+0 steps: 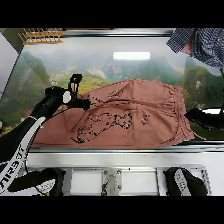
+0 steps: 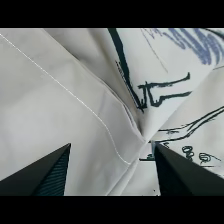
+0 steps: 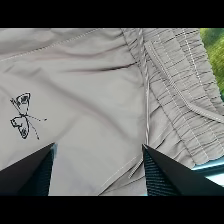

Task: Fold the clothes and pants, and hang the long-sleeved shirts on hangers.

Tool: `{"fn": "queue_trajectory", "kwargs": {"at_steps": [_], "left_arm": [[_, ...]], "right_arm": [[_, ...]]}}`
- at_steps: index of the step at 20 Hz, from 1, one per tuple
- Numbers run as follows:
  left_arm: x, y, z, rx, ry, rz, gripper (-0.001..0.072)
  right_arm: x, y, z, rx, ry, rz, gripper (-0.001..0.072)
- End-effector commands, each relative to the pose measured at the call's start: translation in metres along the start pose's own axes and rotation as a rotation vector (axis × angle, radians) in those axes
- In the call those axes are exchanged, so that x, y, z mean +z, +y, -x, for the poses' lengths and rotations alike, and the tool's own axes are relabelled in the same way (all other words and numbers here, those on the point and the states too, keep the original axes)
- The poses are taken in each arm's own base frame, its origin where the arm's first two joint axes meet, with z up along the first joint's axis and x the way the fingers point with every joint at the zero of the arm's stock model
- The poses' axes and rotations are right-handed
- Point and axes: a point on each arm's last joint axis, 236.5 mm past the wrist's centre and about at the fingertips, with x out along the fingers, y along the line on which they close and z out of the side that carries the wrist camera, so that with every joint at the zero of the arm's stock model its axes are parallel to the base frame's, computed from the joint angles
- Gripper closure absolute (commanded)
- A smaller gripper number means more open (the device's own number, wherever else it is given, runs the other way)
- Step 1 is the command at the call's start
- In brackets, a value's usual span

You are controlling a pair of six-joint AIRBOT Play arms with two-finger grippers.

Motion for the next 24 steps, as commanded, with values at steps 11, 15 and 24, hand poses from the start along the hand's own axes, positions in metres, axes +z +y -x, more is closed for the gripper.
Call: {"fn": "queue_trajectory", "kwargs": {"at_steps": [11,15,24], "left_arm": [[-0.002,-0.002,-0.010,-0.002,0.014,-0.003,0.0156],[-0.004,-0.001,-0.007,0.001,0.023,-0.005,0.0156],[-0.012,-0.010,-0.018,-0.036,0.063,0.023,0.0155]], "right_arm": [[0.000,0.000,0.000,0.001,0.001,0.000,0.0130],[0.000,0.000,0.000,0.001,0.001,0.000,0.0130],[0.000,0.000,0.000,0.001,0.001,0.000,0.0130]]}}
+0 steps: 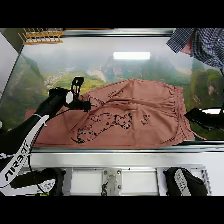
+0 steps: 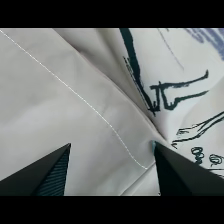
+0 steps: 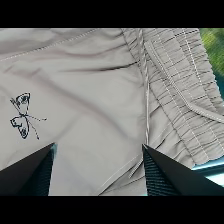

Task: Fold the clothes and pants, and hang the long-sleeved shirts on hangers.

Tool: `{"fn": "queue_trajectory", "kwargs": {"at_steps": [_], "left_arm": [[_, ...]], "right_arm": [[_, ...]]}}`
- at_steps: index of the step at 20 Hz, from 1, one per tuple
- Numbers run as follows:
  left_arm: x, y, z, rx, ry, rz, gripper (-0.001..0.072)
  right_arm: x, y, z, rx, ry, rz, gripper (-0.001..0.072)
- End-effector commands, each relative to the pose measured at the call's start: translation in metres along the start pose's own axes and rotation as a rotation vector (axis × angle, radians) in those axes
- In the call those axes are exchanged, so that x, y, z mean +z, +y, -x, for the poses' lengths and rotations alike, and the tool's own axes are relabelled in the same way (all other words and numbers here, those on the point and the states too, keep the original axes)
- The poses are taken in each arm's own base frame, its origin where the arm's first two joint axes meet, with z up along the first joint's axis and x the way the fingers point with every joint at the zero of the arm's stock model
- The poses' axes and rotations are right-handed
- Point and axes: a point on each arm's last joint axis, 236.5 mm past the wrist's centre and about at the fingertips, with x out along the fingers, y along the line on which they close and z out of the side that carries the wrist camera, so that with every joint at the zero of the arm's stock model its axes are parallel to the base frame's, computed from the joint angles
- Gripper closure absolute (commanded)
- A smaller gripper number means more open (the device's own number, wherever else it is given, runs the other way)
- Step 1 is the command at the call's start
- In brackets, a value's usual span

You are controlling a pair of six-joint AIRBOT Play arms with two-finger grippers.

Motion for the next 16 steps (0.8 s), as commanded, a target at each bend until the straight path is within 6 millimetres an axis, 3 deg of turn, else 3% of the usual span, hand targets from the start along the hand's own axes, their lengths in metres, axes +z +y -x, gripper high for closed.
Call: {"fn": "queue_trajectory", "kwargs": {"at_steps": [1,6,12,16], "left_arm": [[0.000,-0.014,0.003,-0.054,0.000,0.015,0.0156],[0.002,-0.026,0.002,-0.058,-0.021,-0.037,0.0155],[0.005,0.000,0.002,-0.040,-0.016,0.026,0.0156],[0.004,-0.003,0.002,-0.043,-0.013,0.022,0.0156]], "right_arm": [[0.000,0.000,0.000,0.001,0.001,-0.001,0.0130],[0.000,0.000,0.000,0.001,0.001,-0.001,0.0130],[0.000,0.000,0.000,0.001,0.001,0.000,0.0129],[0.000,0.000,0.000,0.001,0.001,0.000,0.0130]]}}
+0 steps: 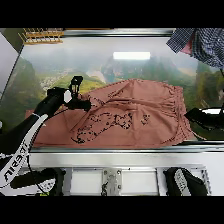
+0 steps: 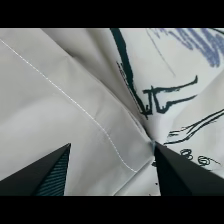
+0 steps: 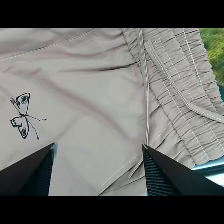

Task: Fold the clothes and pants, and hang the long-sleeved shirts on hangers.

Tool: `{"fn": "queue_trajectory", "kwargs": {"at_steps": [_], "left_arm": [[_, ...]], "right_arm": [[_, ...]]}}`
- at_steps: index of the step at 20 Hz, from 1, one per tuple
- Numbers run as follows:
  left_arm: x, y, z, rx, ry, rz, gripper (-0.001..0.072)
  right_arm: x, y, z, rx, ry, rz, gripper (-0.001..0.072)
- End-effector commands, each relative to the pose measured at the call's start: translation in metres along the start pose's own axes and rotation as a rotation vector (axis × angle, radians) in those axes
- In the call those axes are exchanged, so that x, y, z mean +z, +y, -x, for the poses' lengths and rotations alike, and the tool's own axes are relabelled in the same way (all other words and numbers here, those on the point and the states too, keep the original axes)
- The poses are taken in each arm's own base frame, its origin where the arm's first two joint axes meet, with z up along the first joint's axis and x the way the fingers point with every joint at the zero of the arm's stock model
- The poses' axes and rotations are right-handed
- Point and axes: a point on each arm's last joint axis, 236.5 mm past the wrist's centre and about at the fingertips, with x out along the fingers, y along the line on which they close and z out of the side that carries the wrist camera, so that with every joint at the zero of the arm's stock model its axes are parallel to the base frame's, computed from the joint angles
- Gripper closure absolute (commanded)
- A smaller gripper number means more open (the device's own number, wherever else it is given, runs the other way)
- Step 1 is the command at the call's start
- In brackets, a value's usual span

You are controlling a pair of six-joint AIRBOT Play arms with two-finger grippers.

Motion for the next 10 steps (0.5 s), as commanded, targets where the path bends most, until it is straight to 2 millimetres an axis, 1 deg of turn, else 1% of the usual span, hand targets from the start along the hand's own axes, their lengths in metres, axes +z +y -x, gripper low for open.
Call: {"fn": "queue_trajectory", "kwargs": {"at_steps": [1,4,7,10], "left_arm": [[-0.001,-0.003,0.000,-0.002,0.003,-0.007,0.0156],[-0.001,-0.005,-0.003,-0.004,0.005,-0.012,0.0156],[-0.010,-0.003,-0.015,0.002,0.050,-0.009,0.0156],[-0.009,-0.004,-0.018,-0.003,0.044,-0.004,0.0157]], "right_arm": [[0.000,0.000,0.000,0.001,0.002,0.000,0.0130],[0.000,0.000,0.000,0.001,0.001,0.000,0.0130],[0.000,0.000,0.000,0.001,0.002,0.000,0.0130],[0.000,0.000,0.000,0.001,0.002,0.000,0.0130]]}}
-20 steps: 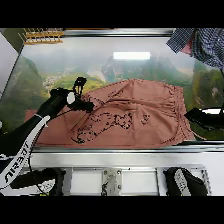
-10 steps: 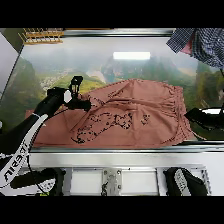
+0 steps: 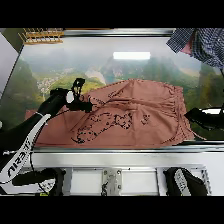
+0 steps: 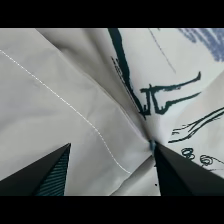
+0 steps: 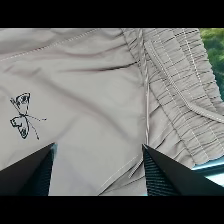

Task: Fold the clothes and pants, and hang the long-sleeved shirts on hangers.

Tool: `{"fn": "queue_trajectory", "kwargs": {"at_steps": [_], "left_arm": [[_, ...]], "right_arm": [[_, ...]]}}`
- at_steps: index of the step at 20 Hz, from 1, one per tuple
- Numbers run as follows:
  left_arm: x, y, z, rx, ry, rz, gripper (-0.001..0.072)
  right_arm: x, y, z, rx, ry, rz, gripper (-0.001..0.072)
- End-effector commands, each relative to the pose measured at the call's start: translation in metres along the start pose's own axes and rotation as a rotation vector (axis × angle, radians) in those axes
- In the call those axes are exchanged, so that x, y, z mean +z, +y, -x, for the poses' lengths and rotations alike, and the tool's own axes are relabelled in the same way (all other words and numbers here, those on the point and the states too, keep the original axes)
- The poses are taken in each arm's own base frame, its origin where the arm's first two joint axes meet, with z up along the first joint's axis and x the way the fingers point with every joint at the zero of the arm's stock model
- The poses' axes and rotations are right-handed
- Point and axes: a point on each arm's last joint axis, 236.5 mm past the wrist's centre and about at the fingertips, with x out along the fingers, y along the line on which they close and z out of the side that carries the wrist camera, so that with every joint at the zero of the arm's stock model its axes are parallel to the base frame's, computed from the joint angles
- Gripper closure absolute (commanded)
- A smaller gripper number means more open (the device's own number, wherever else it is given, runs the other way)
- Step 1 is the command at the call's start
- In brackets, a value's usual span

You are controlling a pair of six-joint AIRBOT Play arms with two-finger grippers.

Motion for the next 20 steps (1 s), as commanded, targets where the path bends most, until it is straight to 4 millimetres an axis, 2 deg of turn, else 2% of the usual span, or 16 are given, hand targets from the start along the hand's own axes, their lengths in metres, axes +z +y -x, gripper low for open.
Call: {"fn": "queue_trajectory", "kwargs": {"at_steps": [1,2,3,4,5,7,9,11,12,14,16,18,20], "left_arm": [[0.001,-0.001,-0.003,-0.002,-0.002,0.004,0.0158],[0.001,0.000,-0.003,-0.001,-0.001,0.005,0.0314],[0.000,0.000,-0.003,-0.001,0.001,0.005,0.0544],[0.000,0.001,-0.003,-0.001,0.002,0.005,0.0665],[0.000,0.001,-0.003,0.000,0.001,0.005,0.0702],[0.002,0.003,0.002,0.009,-0.010,-0.002,0.0702],[0.013,0.018,0.024,0.038,-0.066,0.002,0.0702],[0.020,0.049,0.060,0.092,-0.128,0.046,0.0702],[0.017,0.072,0.081,0.129,-0.144,0.086,0.0702],[-0.004,0.116,0.119,0.197,-0.138,0.178,0.0702],[-0.033,0.156,0.150,0.259,-0.137,0.288,0.0702],[-0.070,0.185,0.166,0.302,-0.155,0.399,0.0702],[-0.116,0.203,0.167,0.331,-0.126,0.509,0.0702]], "right_arm": [[0.000,0.000,0.000,0.001,0.002,0.000,0.0130],[0.000,0.000,0.000,0.000,0.001,0.000,0.0130],[0.000,0.000,0.000,0.000,0.002,0.000,0.0130],[0.000,0.000,0.000,0.000,0.002,0.000,0.0130],[0.000,0.000,0.000,0.000,0.002,0.000,0.0130],[0.000,0.000,0.000,0.000,0.001,0.000,0.0130],[0.000,0.000,0.000,0.000,0.001,0.000,0.0130],[0.000,0.000,0.000,0.000,0.001,0.000,0.0130],[0.000,0.000,0.000,0.001,0.002,0.000,0.0130],[0.000,0.000,0.000,0.001,0.001,0.000,0.0130],[0.000,0.000,0.000,0.001,0.002,-0.001,0.0130],[0.000,0.000,0.000,0.001,0.001,0.000,0.0130],[0.000,0.000,0.000,0.001,0.001,0.000,0.0130]]}}
